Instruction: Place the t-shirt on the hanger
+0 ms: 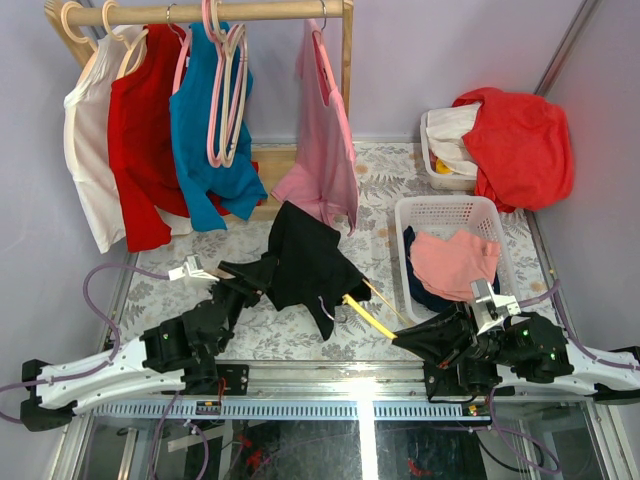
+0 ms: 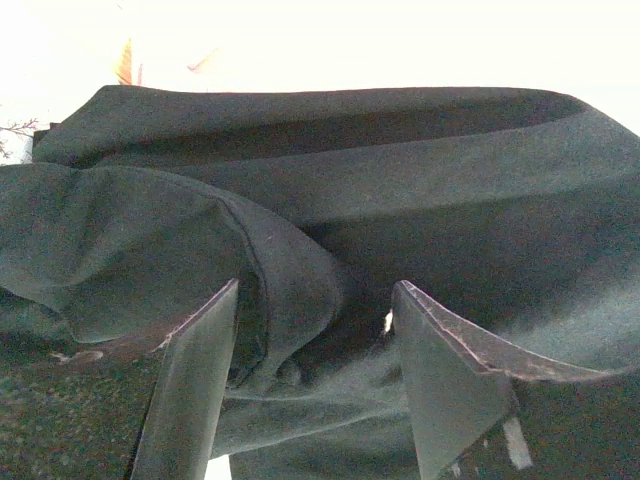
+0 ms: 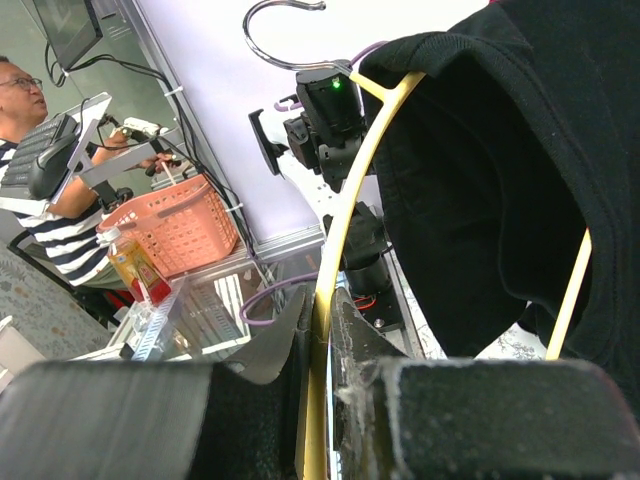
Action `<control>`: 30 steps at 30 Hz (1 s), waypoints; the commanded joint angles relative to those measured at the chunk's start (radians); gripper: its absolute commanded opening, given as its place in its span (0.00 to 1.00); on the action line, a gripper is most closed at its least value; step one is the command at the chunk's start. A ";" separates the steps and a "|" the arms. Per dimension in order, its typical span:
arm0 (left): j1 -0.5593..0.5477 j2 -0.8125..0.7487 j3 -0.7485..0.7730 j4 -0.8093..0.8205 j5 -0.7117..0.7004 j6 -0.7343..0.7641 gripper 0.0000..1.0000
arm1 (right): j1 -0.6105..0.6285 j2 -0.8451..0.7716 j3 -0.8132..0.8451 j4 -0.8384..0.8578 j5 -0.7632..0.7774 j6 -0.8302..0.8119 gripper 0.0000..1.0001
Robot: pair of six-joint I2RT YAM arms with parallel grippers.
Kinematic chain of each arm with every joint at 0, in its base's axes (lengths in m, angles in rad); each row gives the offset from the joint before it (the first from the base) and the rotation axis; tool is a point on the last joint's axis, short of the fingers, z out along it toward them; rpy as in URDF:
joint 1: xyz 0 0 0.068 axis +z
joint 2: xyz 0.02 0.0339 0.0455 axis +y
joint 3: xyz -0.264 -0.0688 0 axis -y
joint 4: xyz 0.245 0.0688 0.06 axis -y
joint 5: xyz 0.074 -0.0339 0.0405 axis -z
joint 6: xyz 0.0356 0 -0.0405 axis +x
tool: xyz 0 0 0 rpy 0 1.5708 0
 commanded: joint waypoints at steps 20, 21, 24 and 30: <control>0.030 0.180 0.348 -0.027 0.038 0.257 0.00 | 0.004 -0.021 0.079 0.107 0.007 -0.047 0.00; 0.031 0.204 0.404 -0.043 0.058 0.289 0.00 | 0.003 -0.021 0.082 0.101 0.006 -0.047 0.00; 0.031 0.262 0.565 -0.069 0.115 0.385 0.00 | 0.004 -0.023 0.094 0.080 0.005 -0.047 0.00; 0.030 0.348 0.818 -0.125 0.167 0.538 0.00 | 0.004 -0.024 0.136 0.010 0.003 -0.048 0.00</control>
